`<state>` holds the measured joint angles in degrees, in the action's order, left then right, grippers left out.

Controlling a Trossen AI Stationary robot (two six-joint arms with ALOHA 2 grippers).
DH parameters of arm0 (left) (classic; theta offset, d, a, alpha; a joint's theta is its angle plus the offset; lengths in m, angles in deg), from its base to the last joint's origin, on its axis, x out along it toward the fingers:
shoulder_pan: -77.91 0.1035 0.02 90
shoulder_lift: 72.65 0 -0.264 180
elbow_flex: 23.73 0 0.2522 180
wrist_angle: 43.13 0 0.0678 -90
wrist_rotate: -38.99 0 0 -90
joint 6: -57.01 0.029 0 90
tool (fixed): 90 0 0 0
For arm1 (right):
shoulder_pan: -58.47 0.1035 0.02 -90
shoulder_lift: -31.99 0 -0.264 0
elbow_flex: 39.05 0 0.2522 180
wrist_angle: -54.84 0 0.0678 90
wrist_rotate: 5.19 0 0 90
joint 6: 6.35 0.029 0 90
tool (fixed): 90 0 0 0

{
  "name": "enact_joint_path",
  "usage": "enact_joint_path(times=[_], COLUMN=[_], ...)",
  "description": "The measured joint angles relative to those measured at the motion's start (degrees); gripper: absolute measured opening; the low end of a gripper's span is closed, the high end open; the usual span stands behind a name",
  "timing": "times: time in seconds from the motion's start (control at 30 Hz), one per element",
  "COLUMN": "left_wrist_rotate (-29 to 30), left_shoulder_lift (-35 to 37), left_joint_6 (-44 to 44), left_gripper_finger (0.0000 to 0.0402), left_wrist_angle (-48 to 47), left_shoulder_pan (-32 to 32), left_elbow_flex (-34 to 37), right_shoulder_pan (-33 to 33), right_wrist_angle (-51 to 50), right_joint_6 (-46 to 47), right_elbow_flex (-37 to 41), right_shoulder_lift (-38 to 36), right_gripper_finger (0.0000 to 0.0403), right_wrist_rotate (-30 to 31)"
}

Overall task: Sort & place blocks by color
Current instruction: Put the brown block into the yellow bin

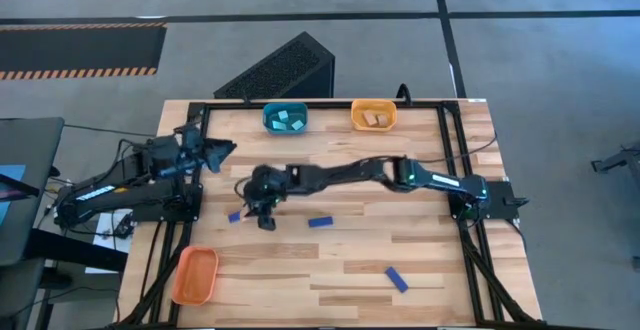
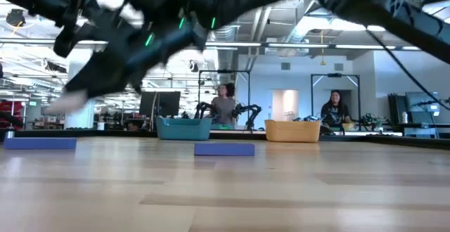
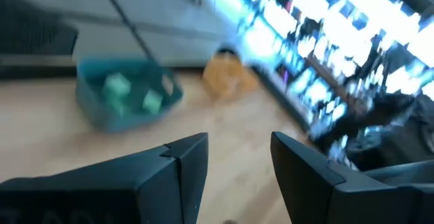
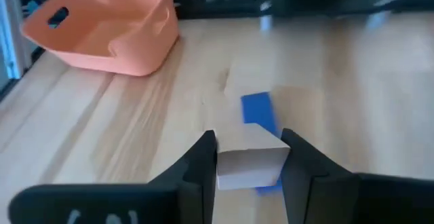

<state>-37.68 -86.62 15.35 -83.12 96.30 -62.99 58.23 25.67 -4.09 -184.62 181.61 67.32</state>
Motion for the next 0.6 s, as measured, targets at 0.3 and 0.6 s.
enact_joint_path(times=[0.3,0.6], left_wrist_rotate=[6.38,7.71], left_shoulder_lift=[-1.88,-8.61], left_joint_6=[5.46,3.46], left_gripper_finger=[0.0148,0.0148], left_wrist_angle=[13.27,20.7], left_shoulder_pan=[0.02,-1.71], left_elbow_flex=[0.23,0.28], right_shoulder_pan=[-3.89,-8.8], right_wrist_angle=[-31.27,-42.22], right_joint_6=[-10.77,-18.33], right_elbow_flex=[-0.13,11.89], right_shoulder_lift=[-15.03,-23.27], right_gripper_finger=[0.0117,0.0117], right_wrist_rotate=[0.97,0.98])
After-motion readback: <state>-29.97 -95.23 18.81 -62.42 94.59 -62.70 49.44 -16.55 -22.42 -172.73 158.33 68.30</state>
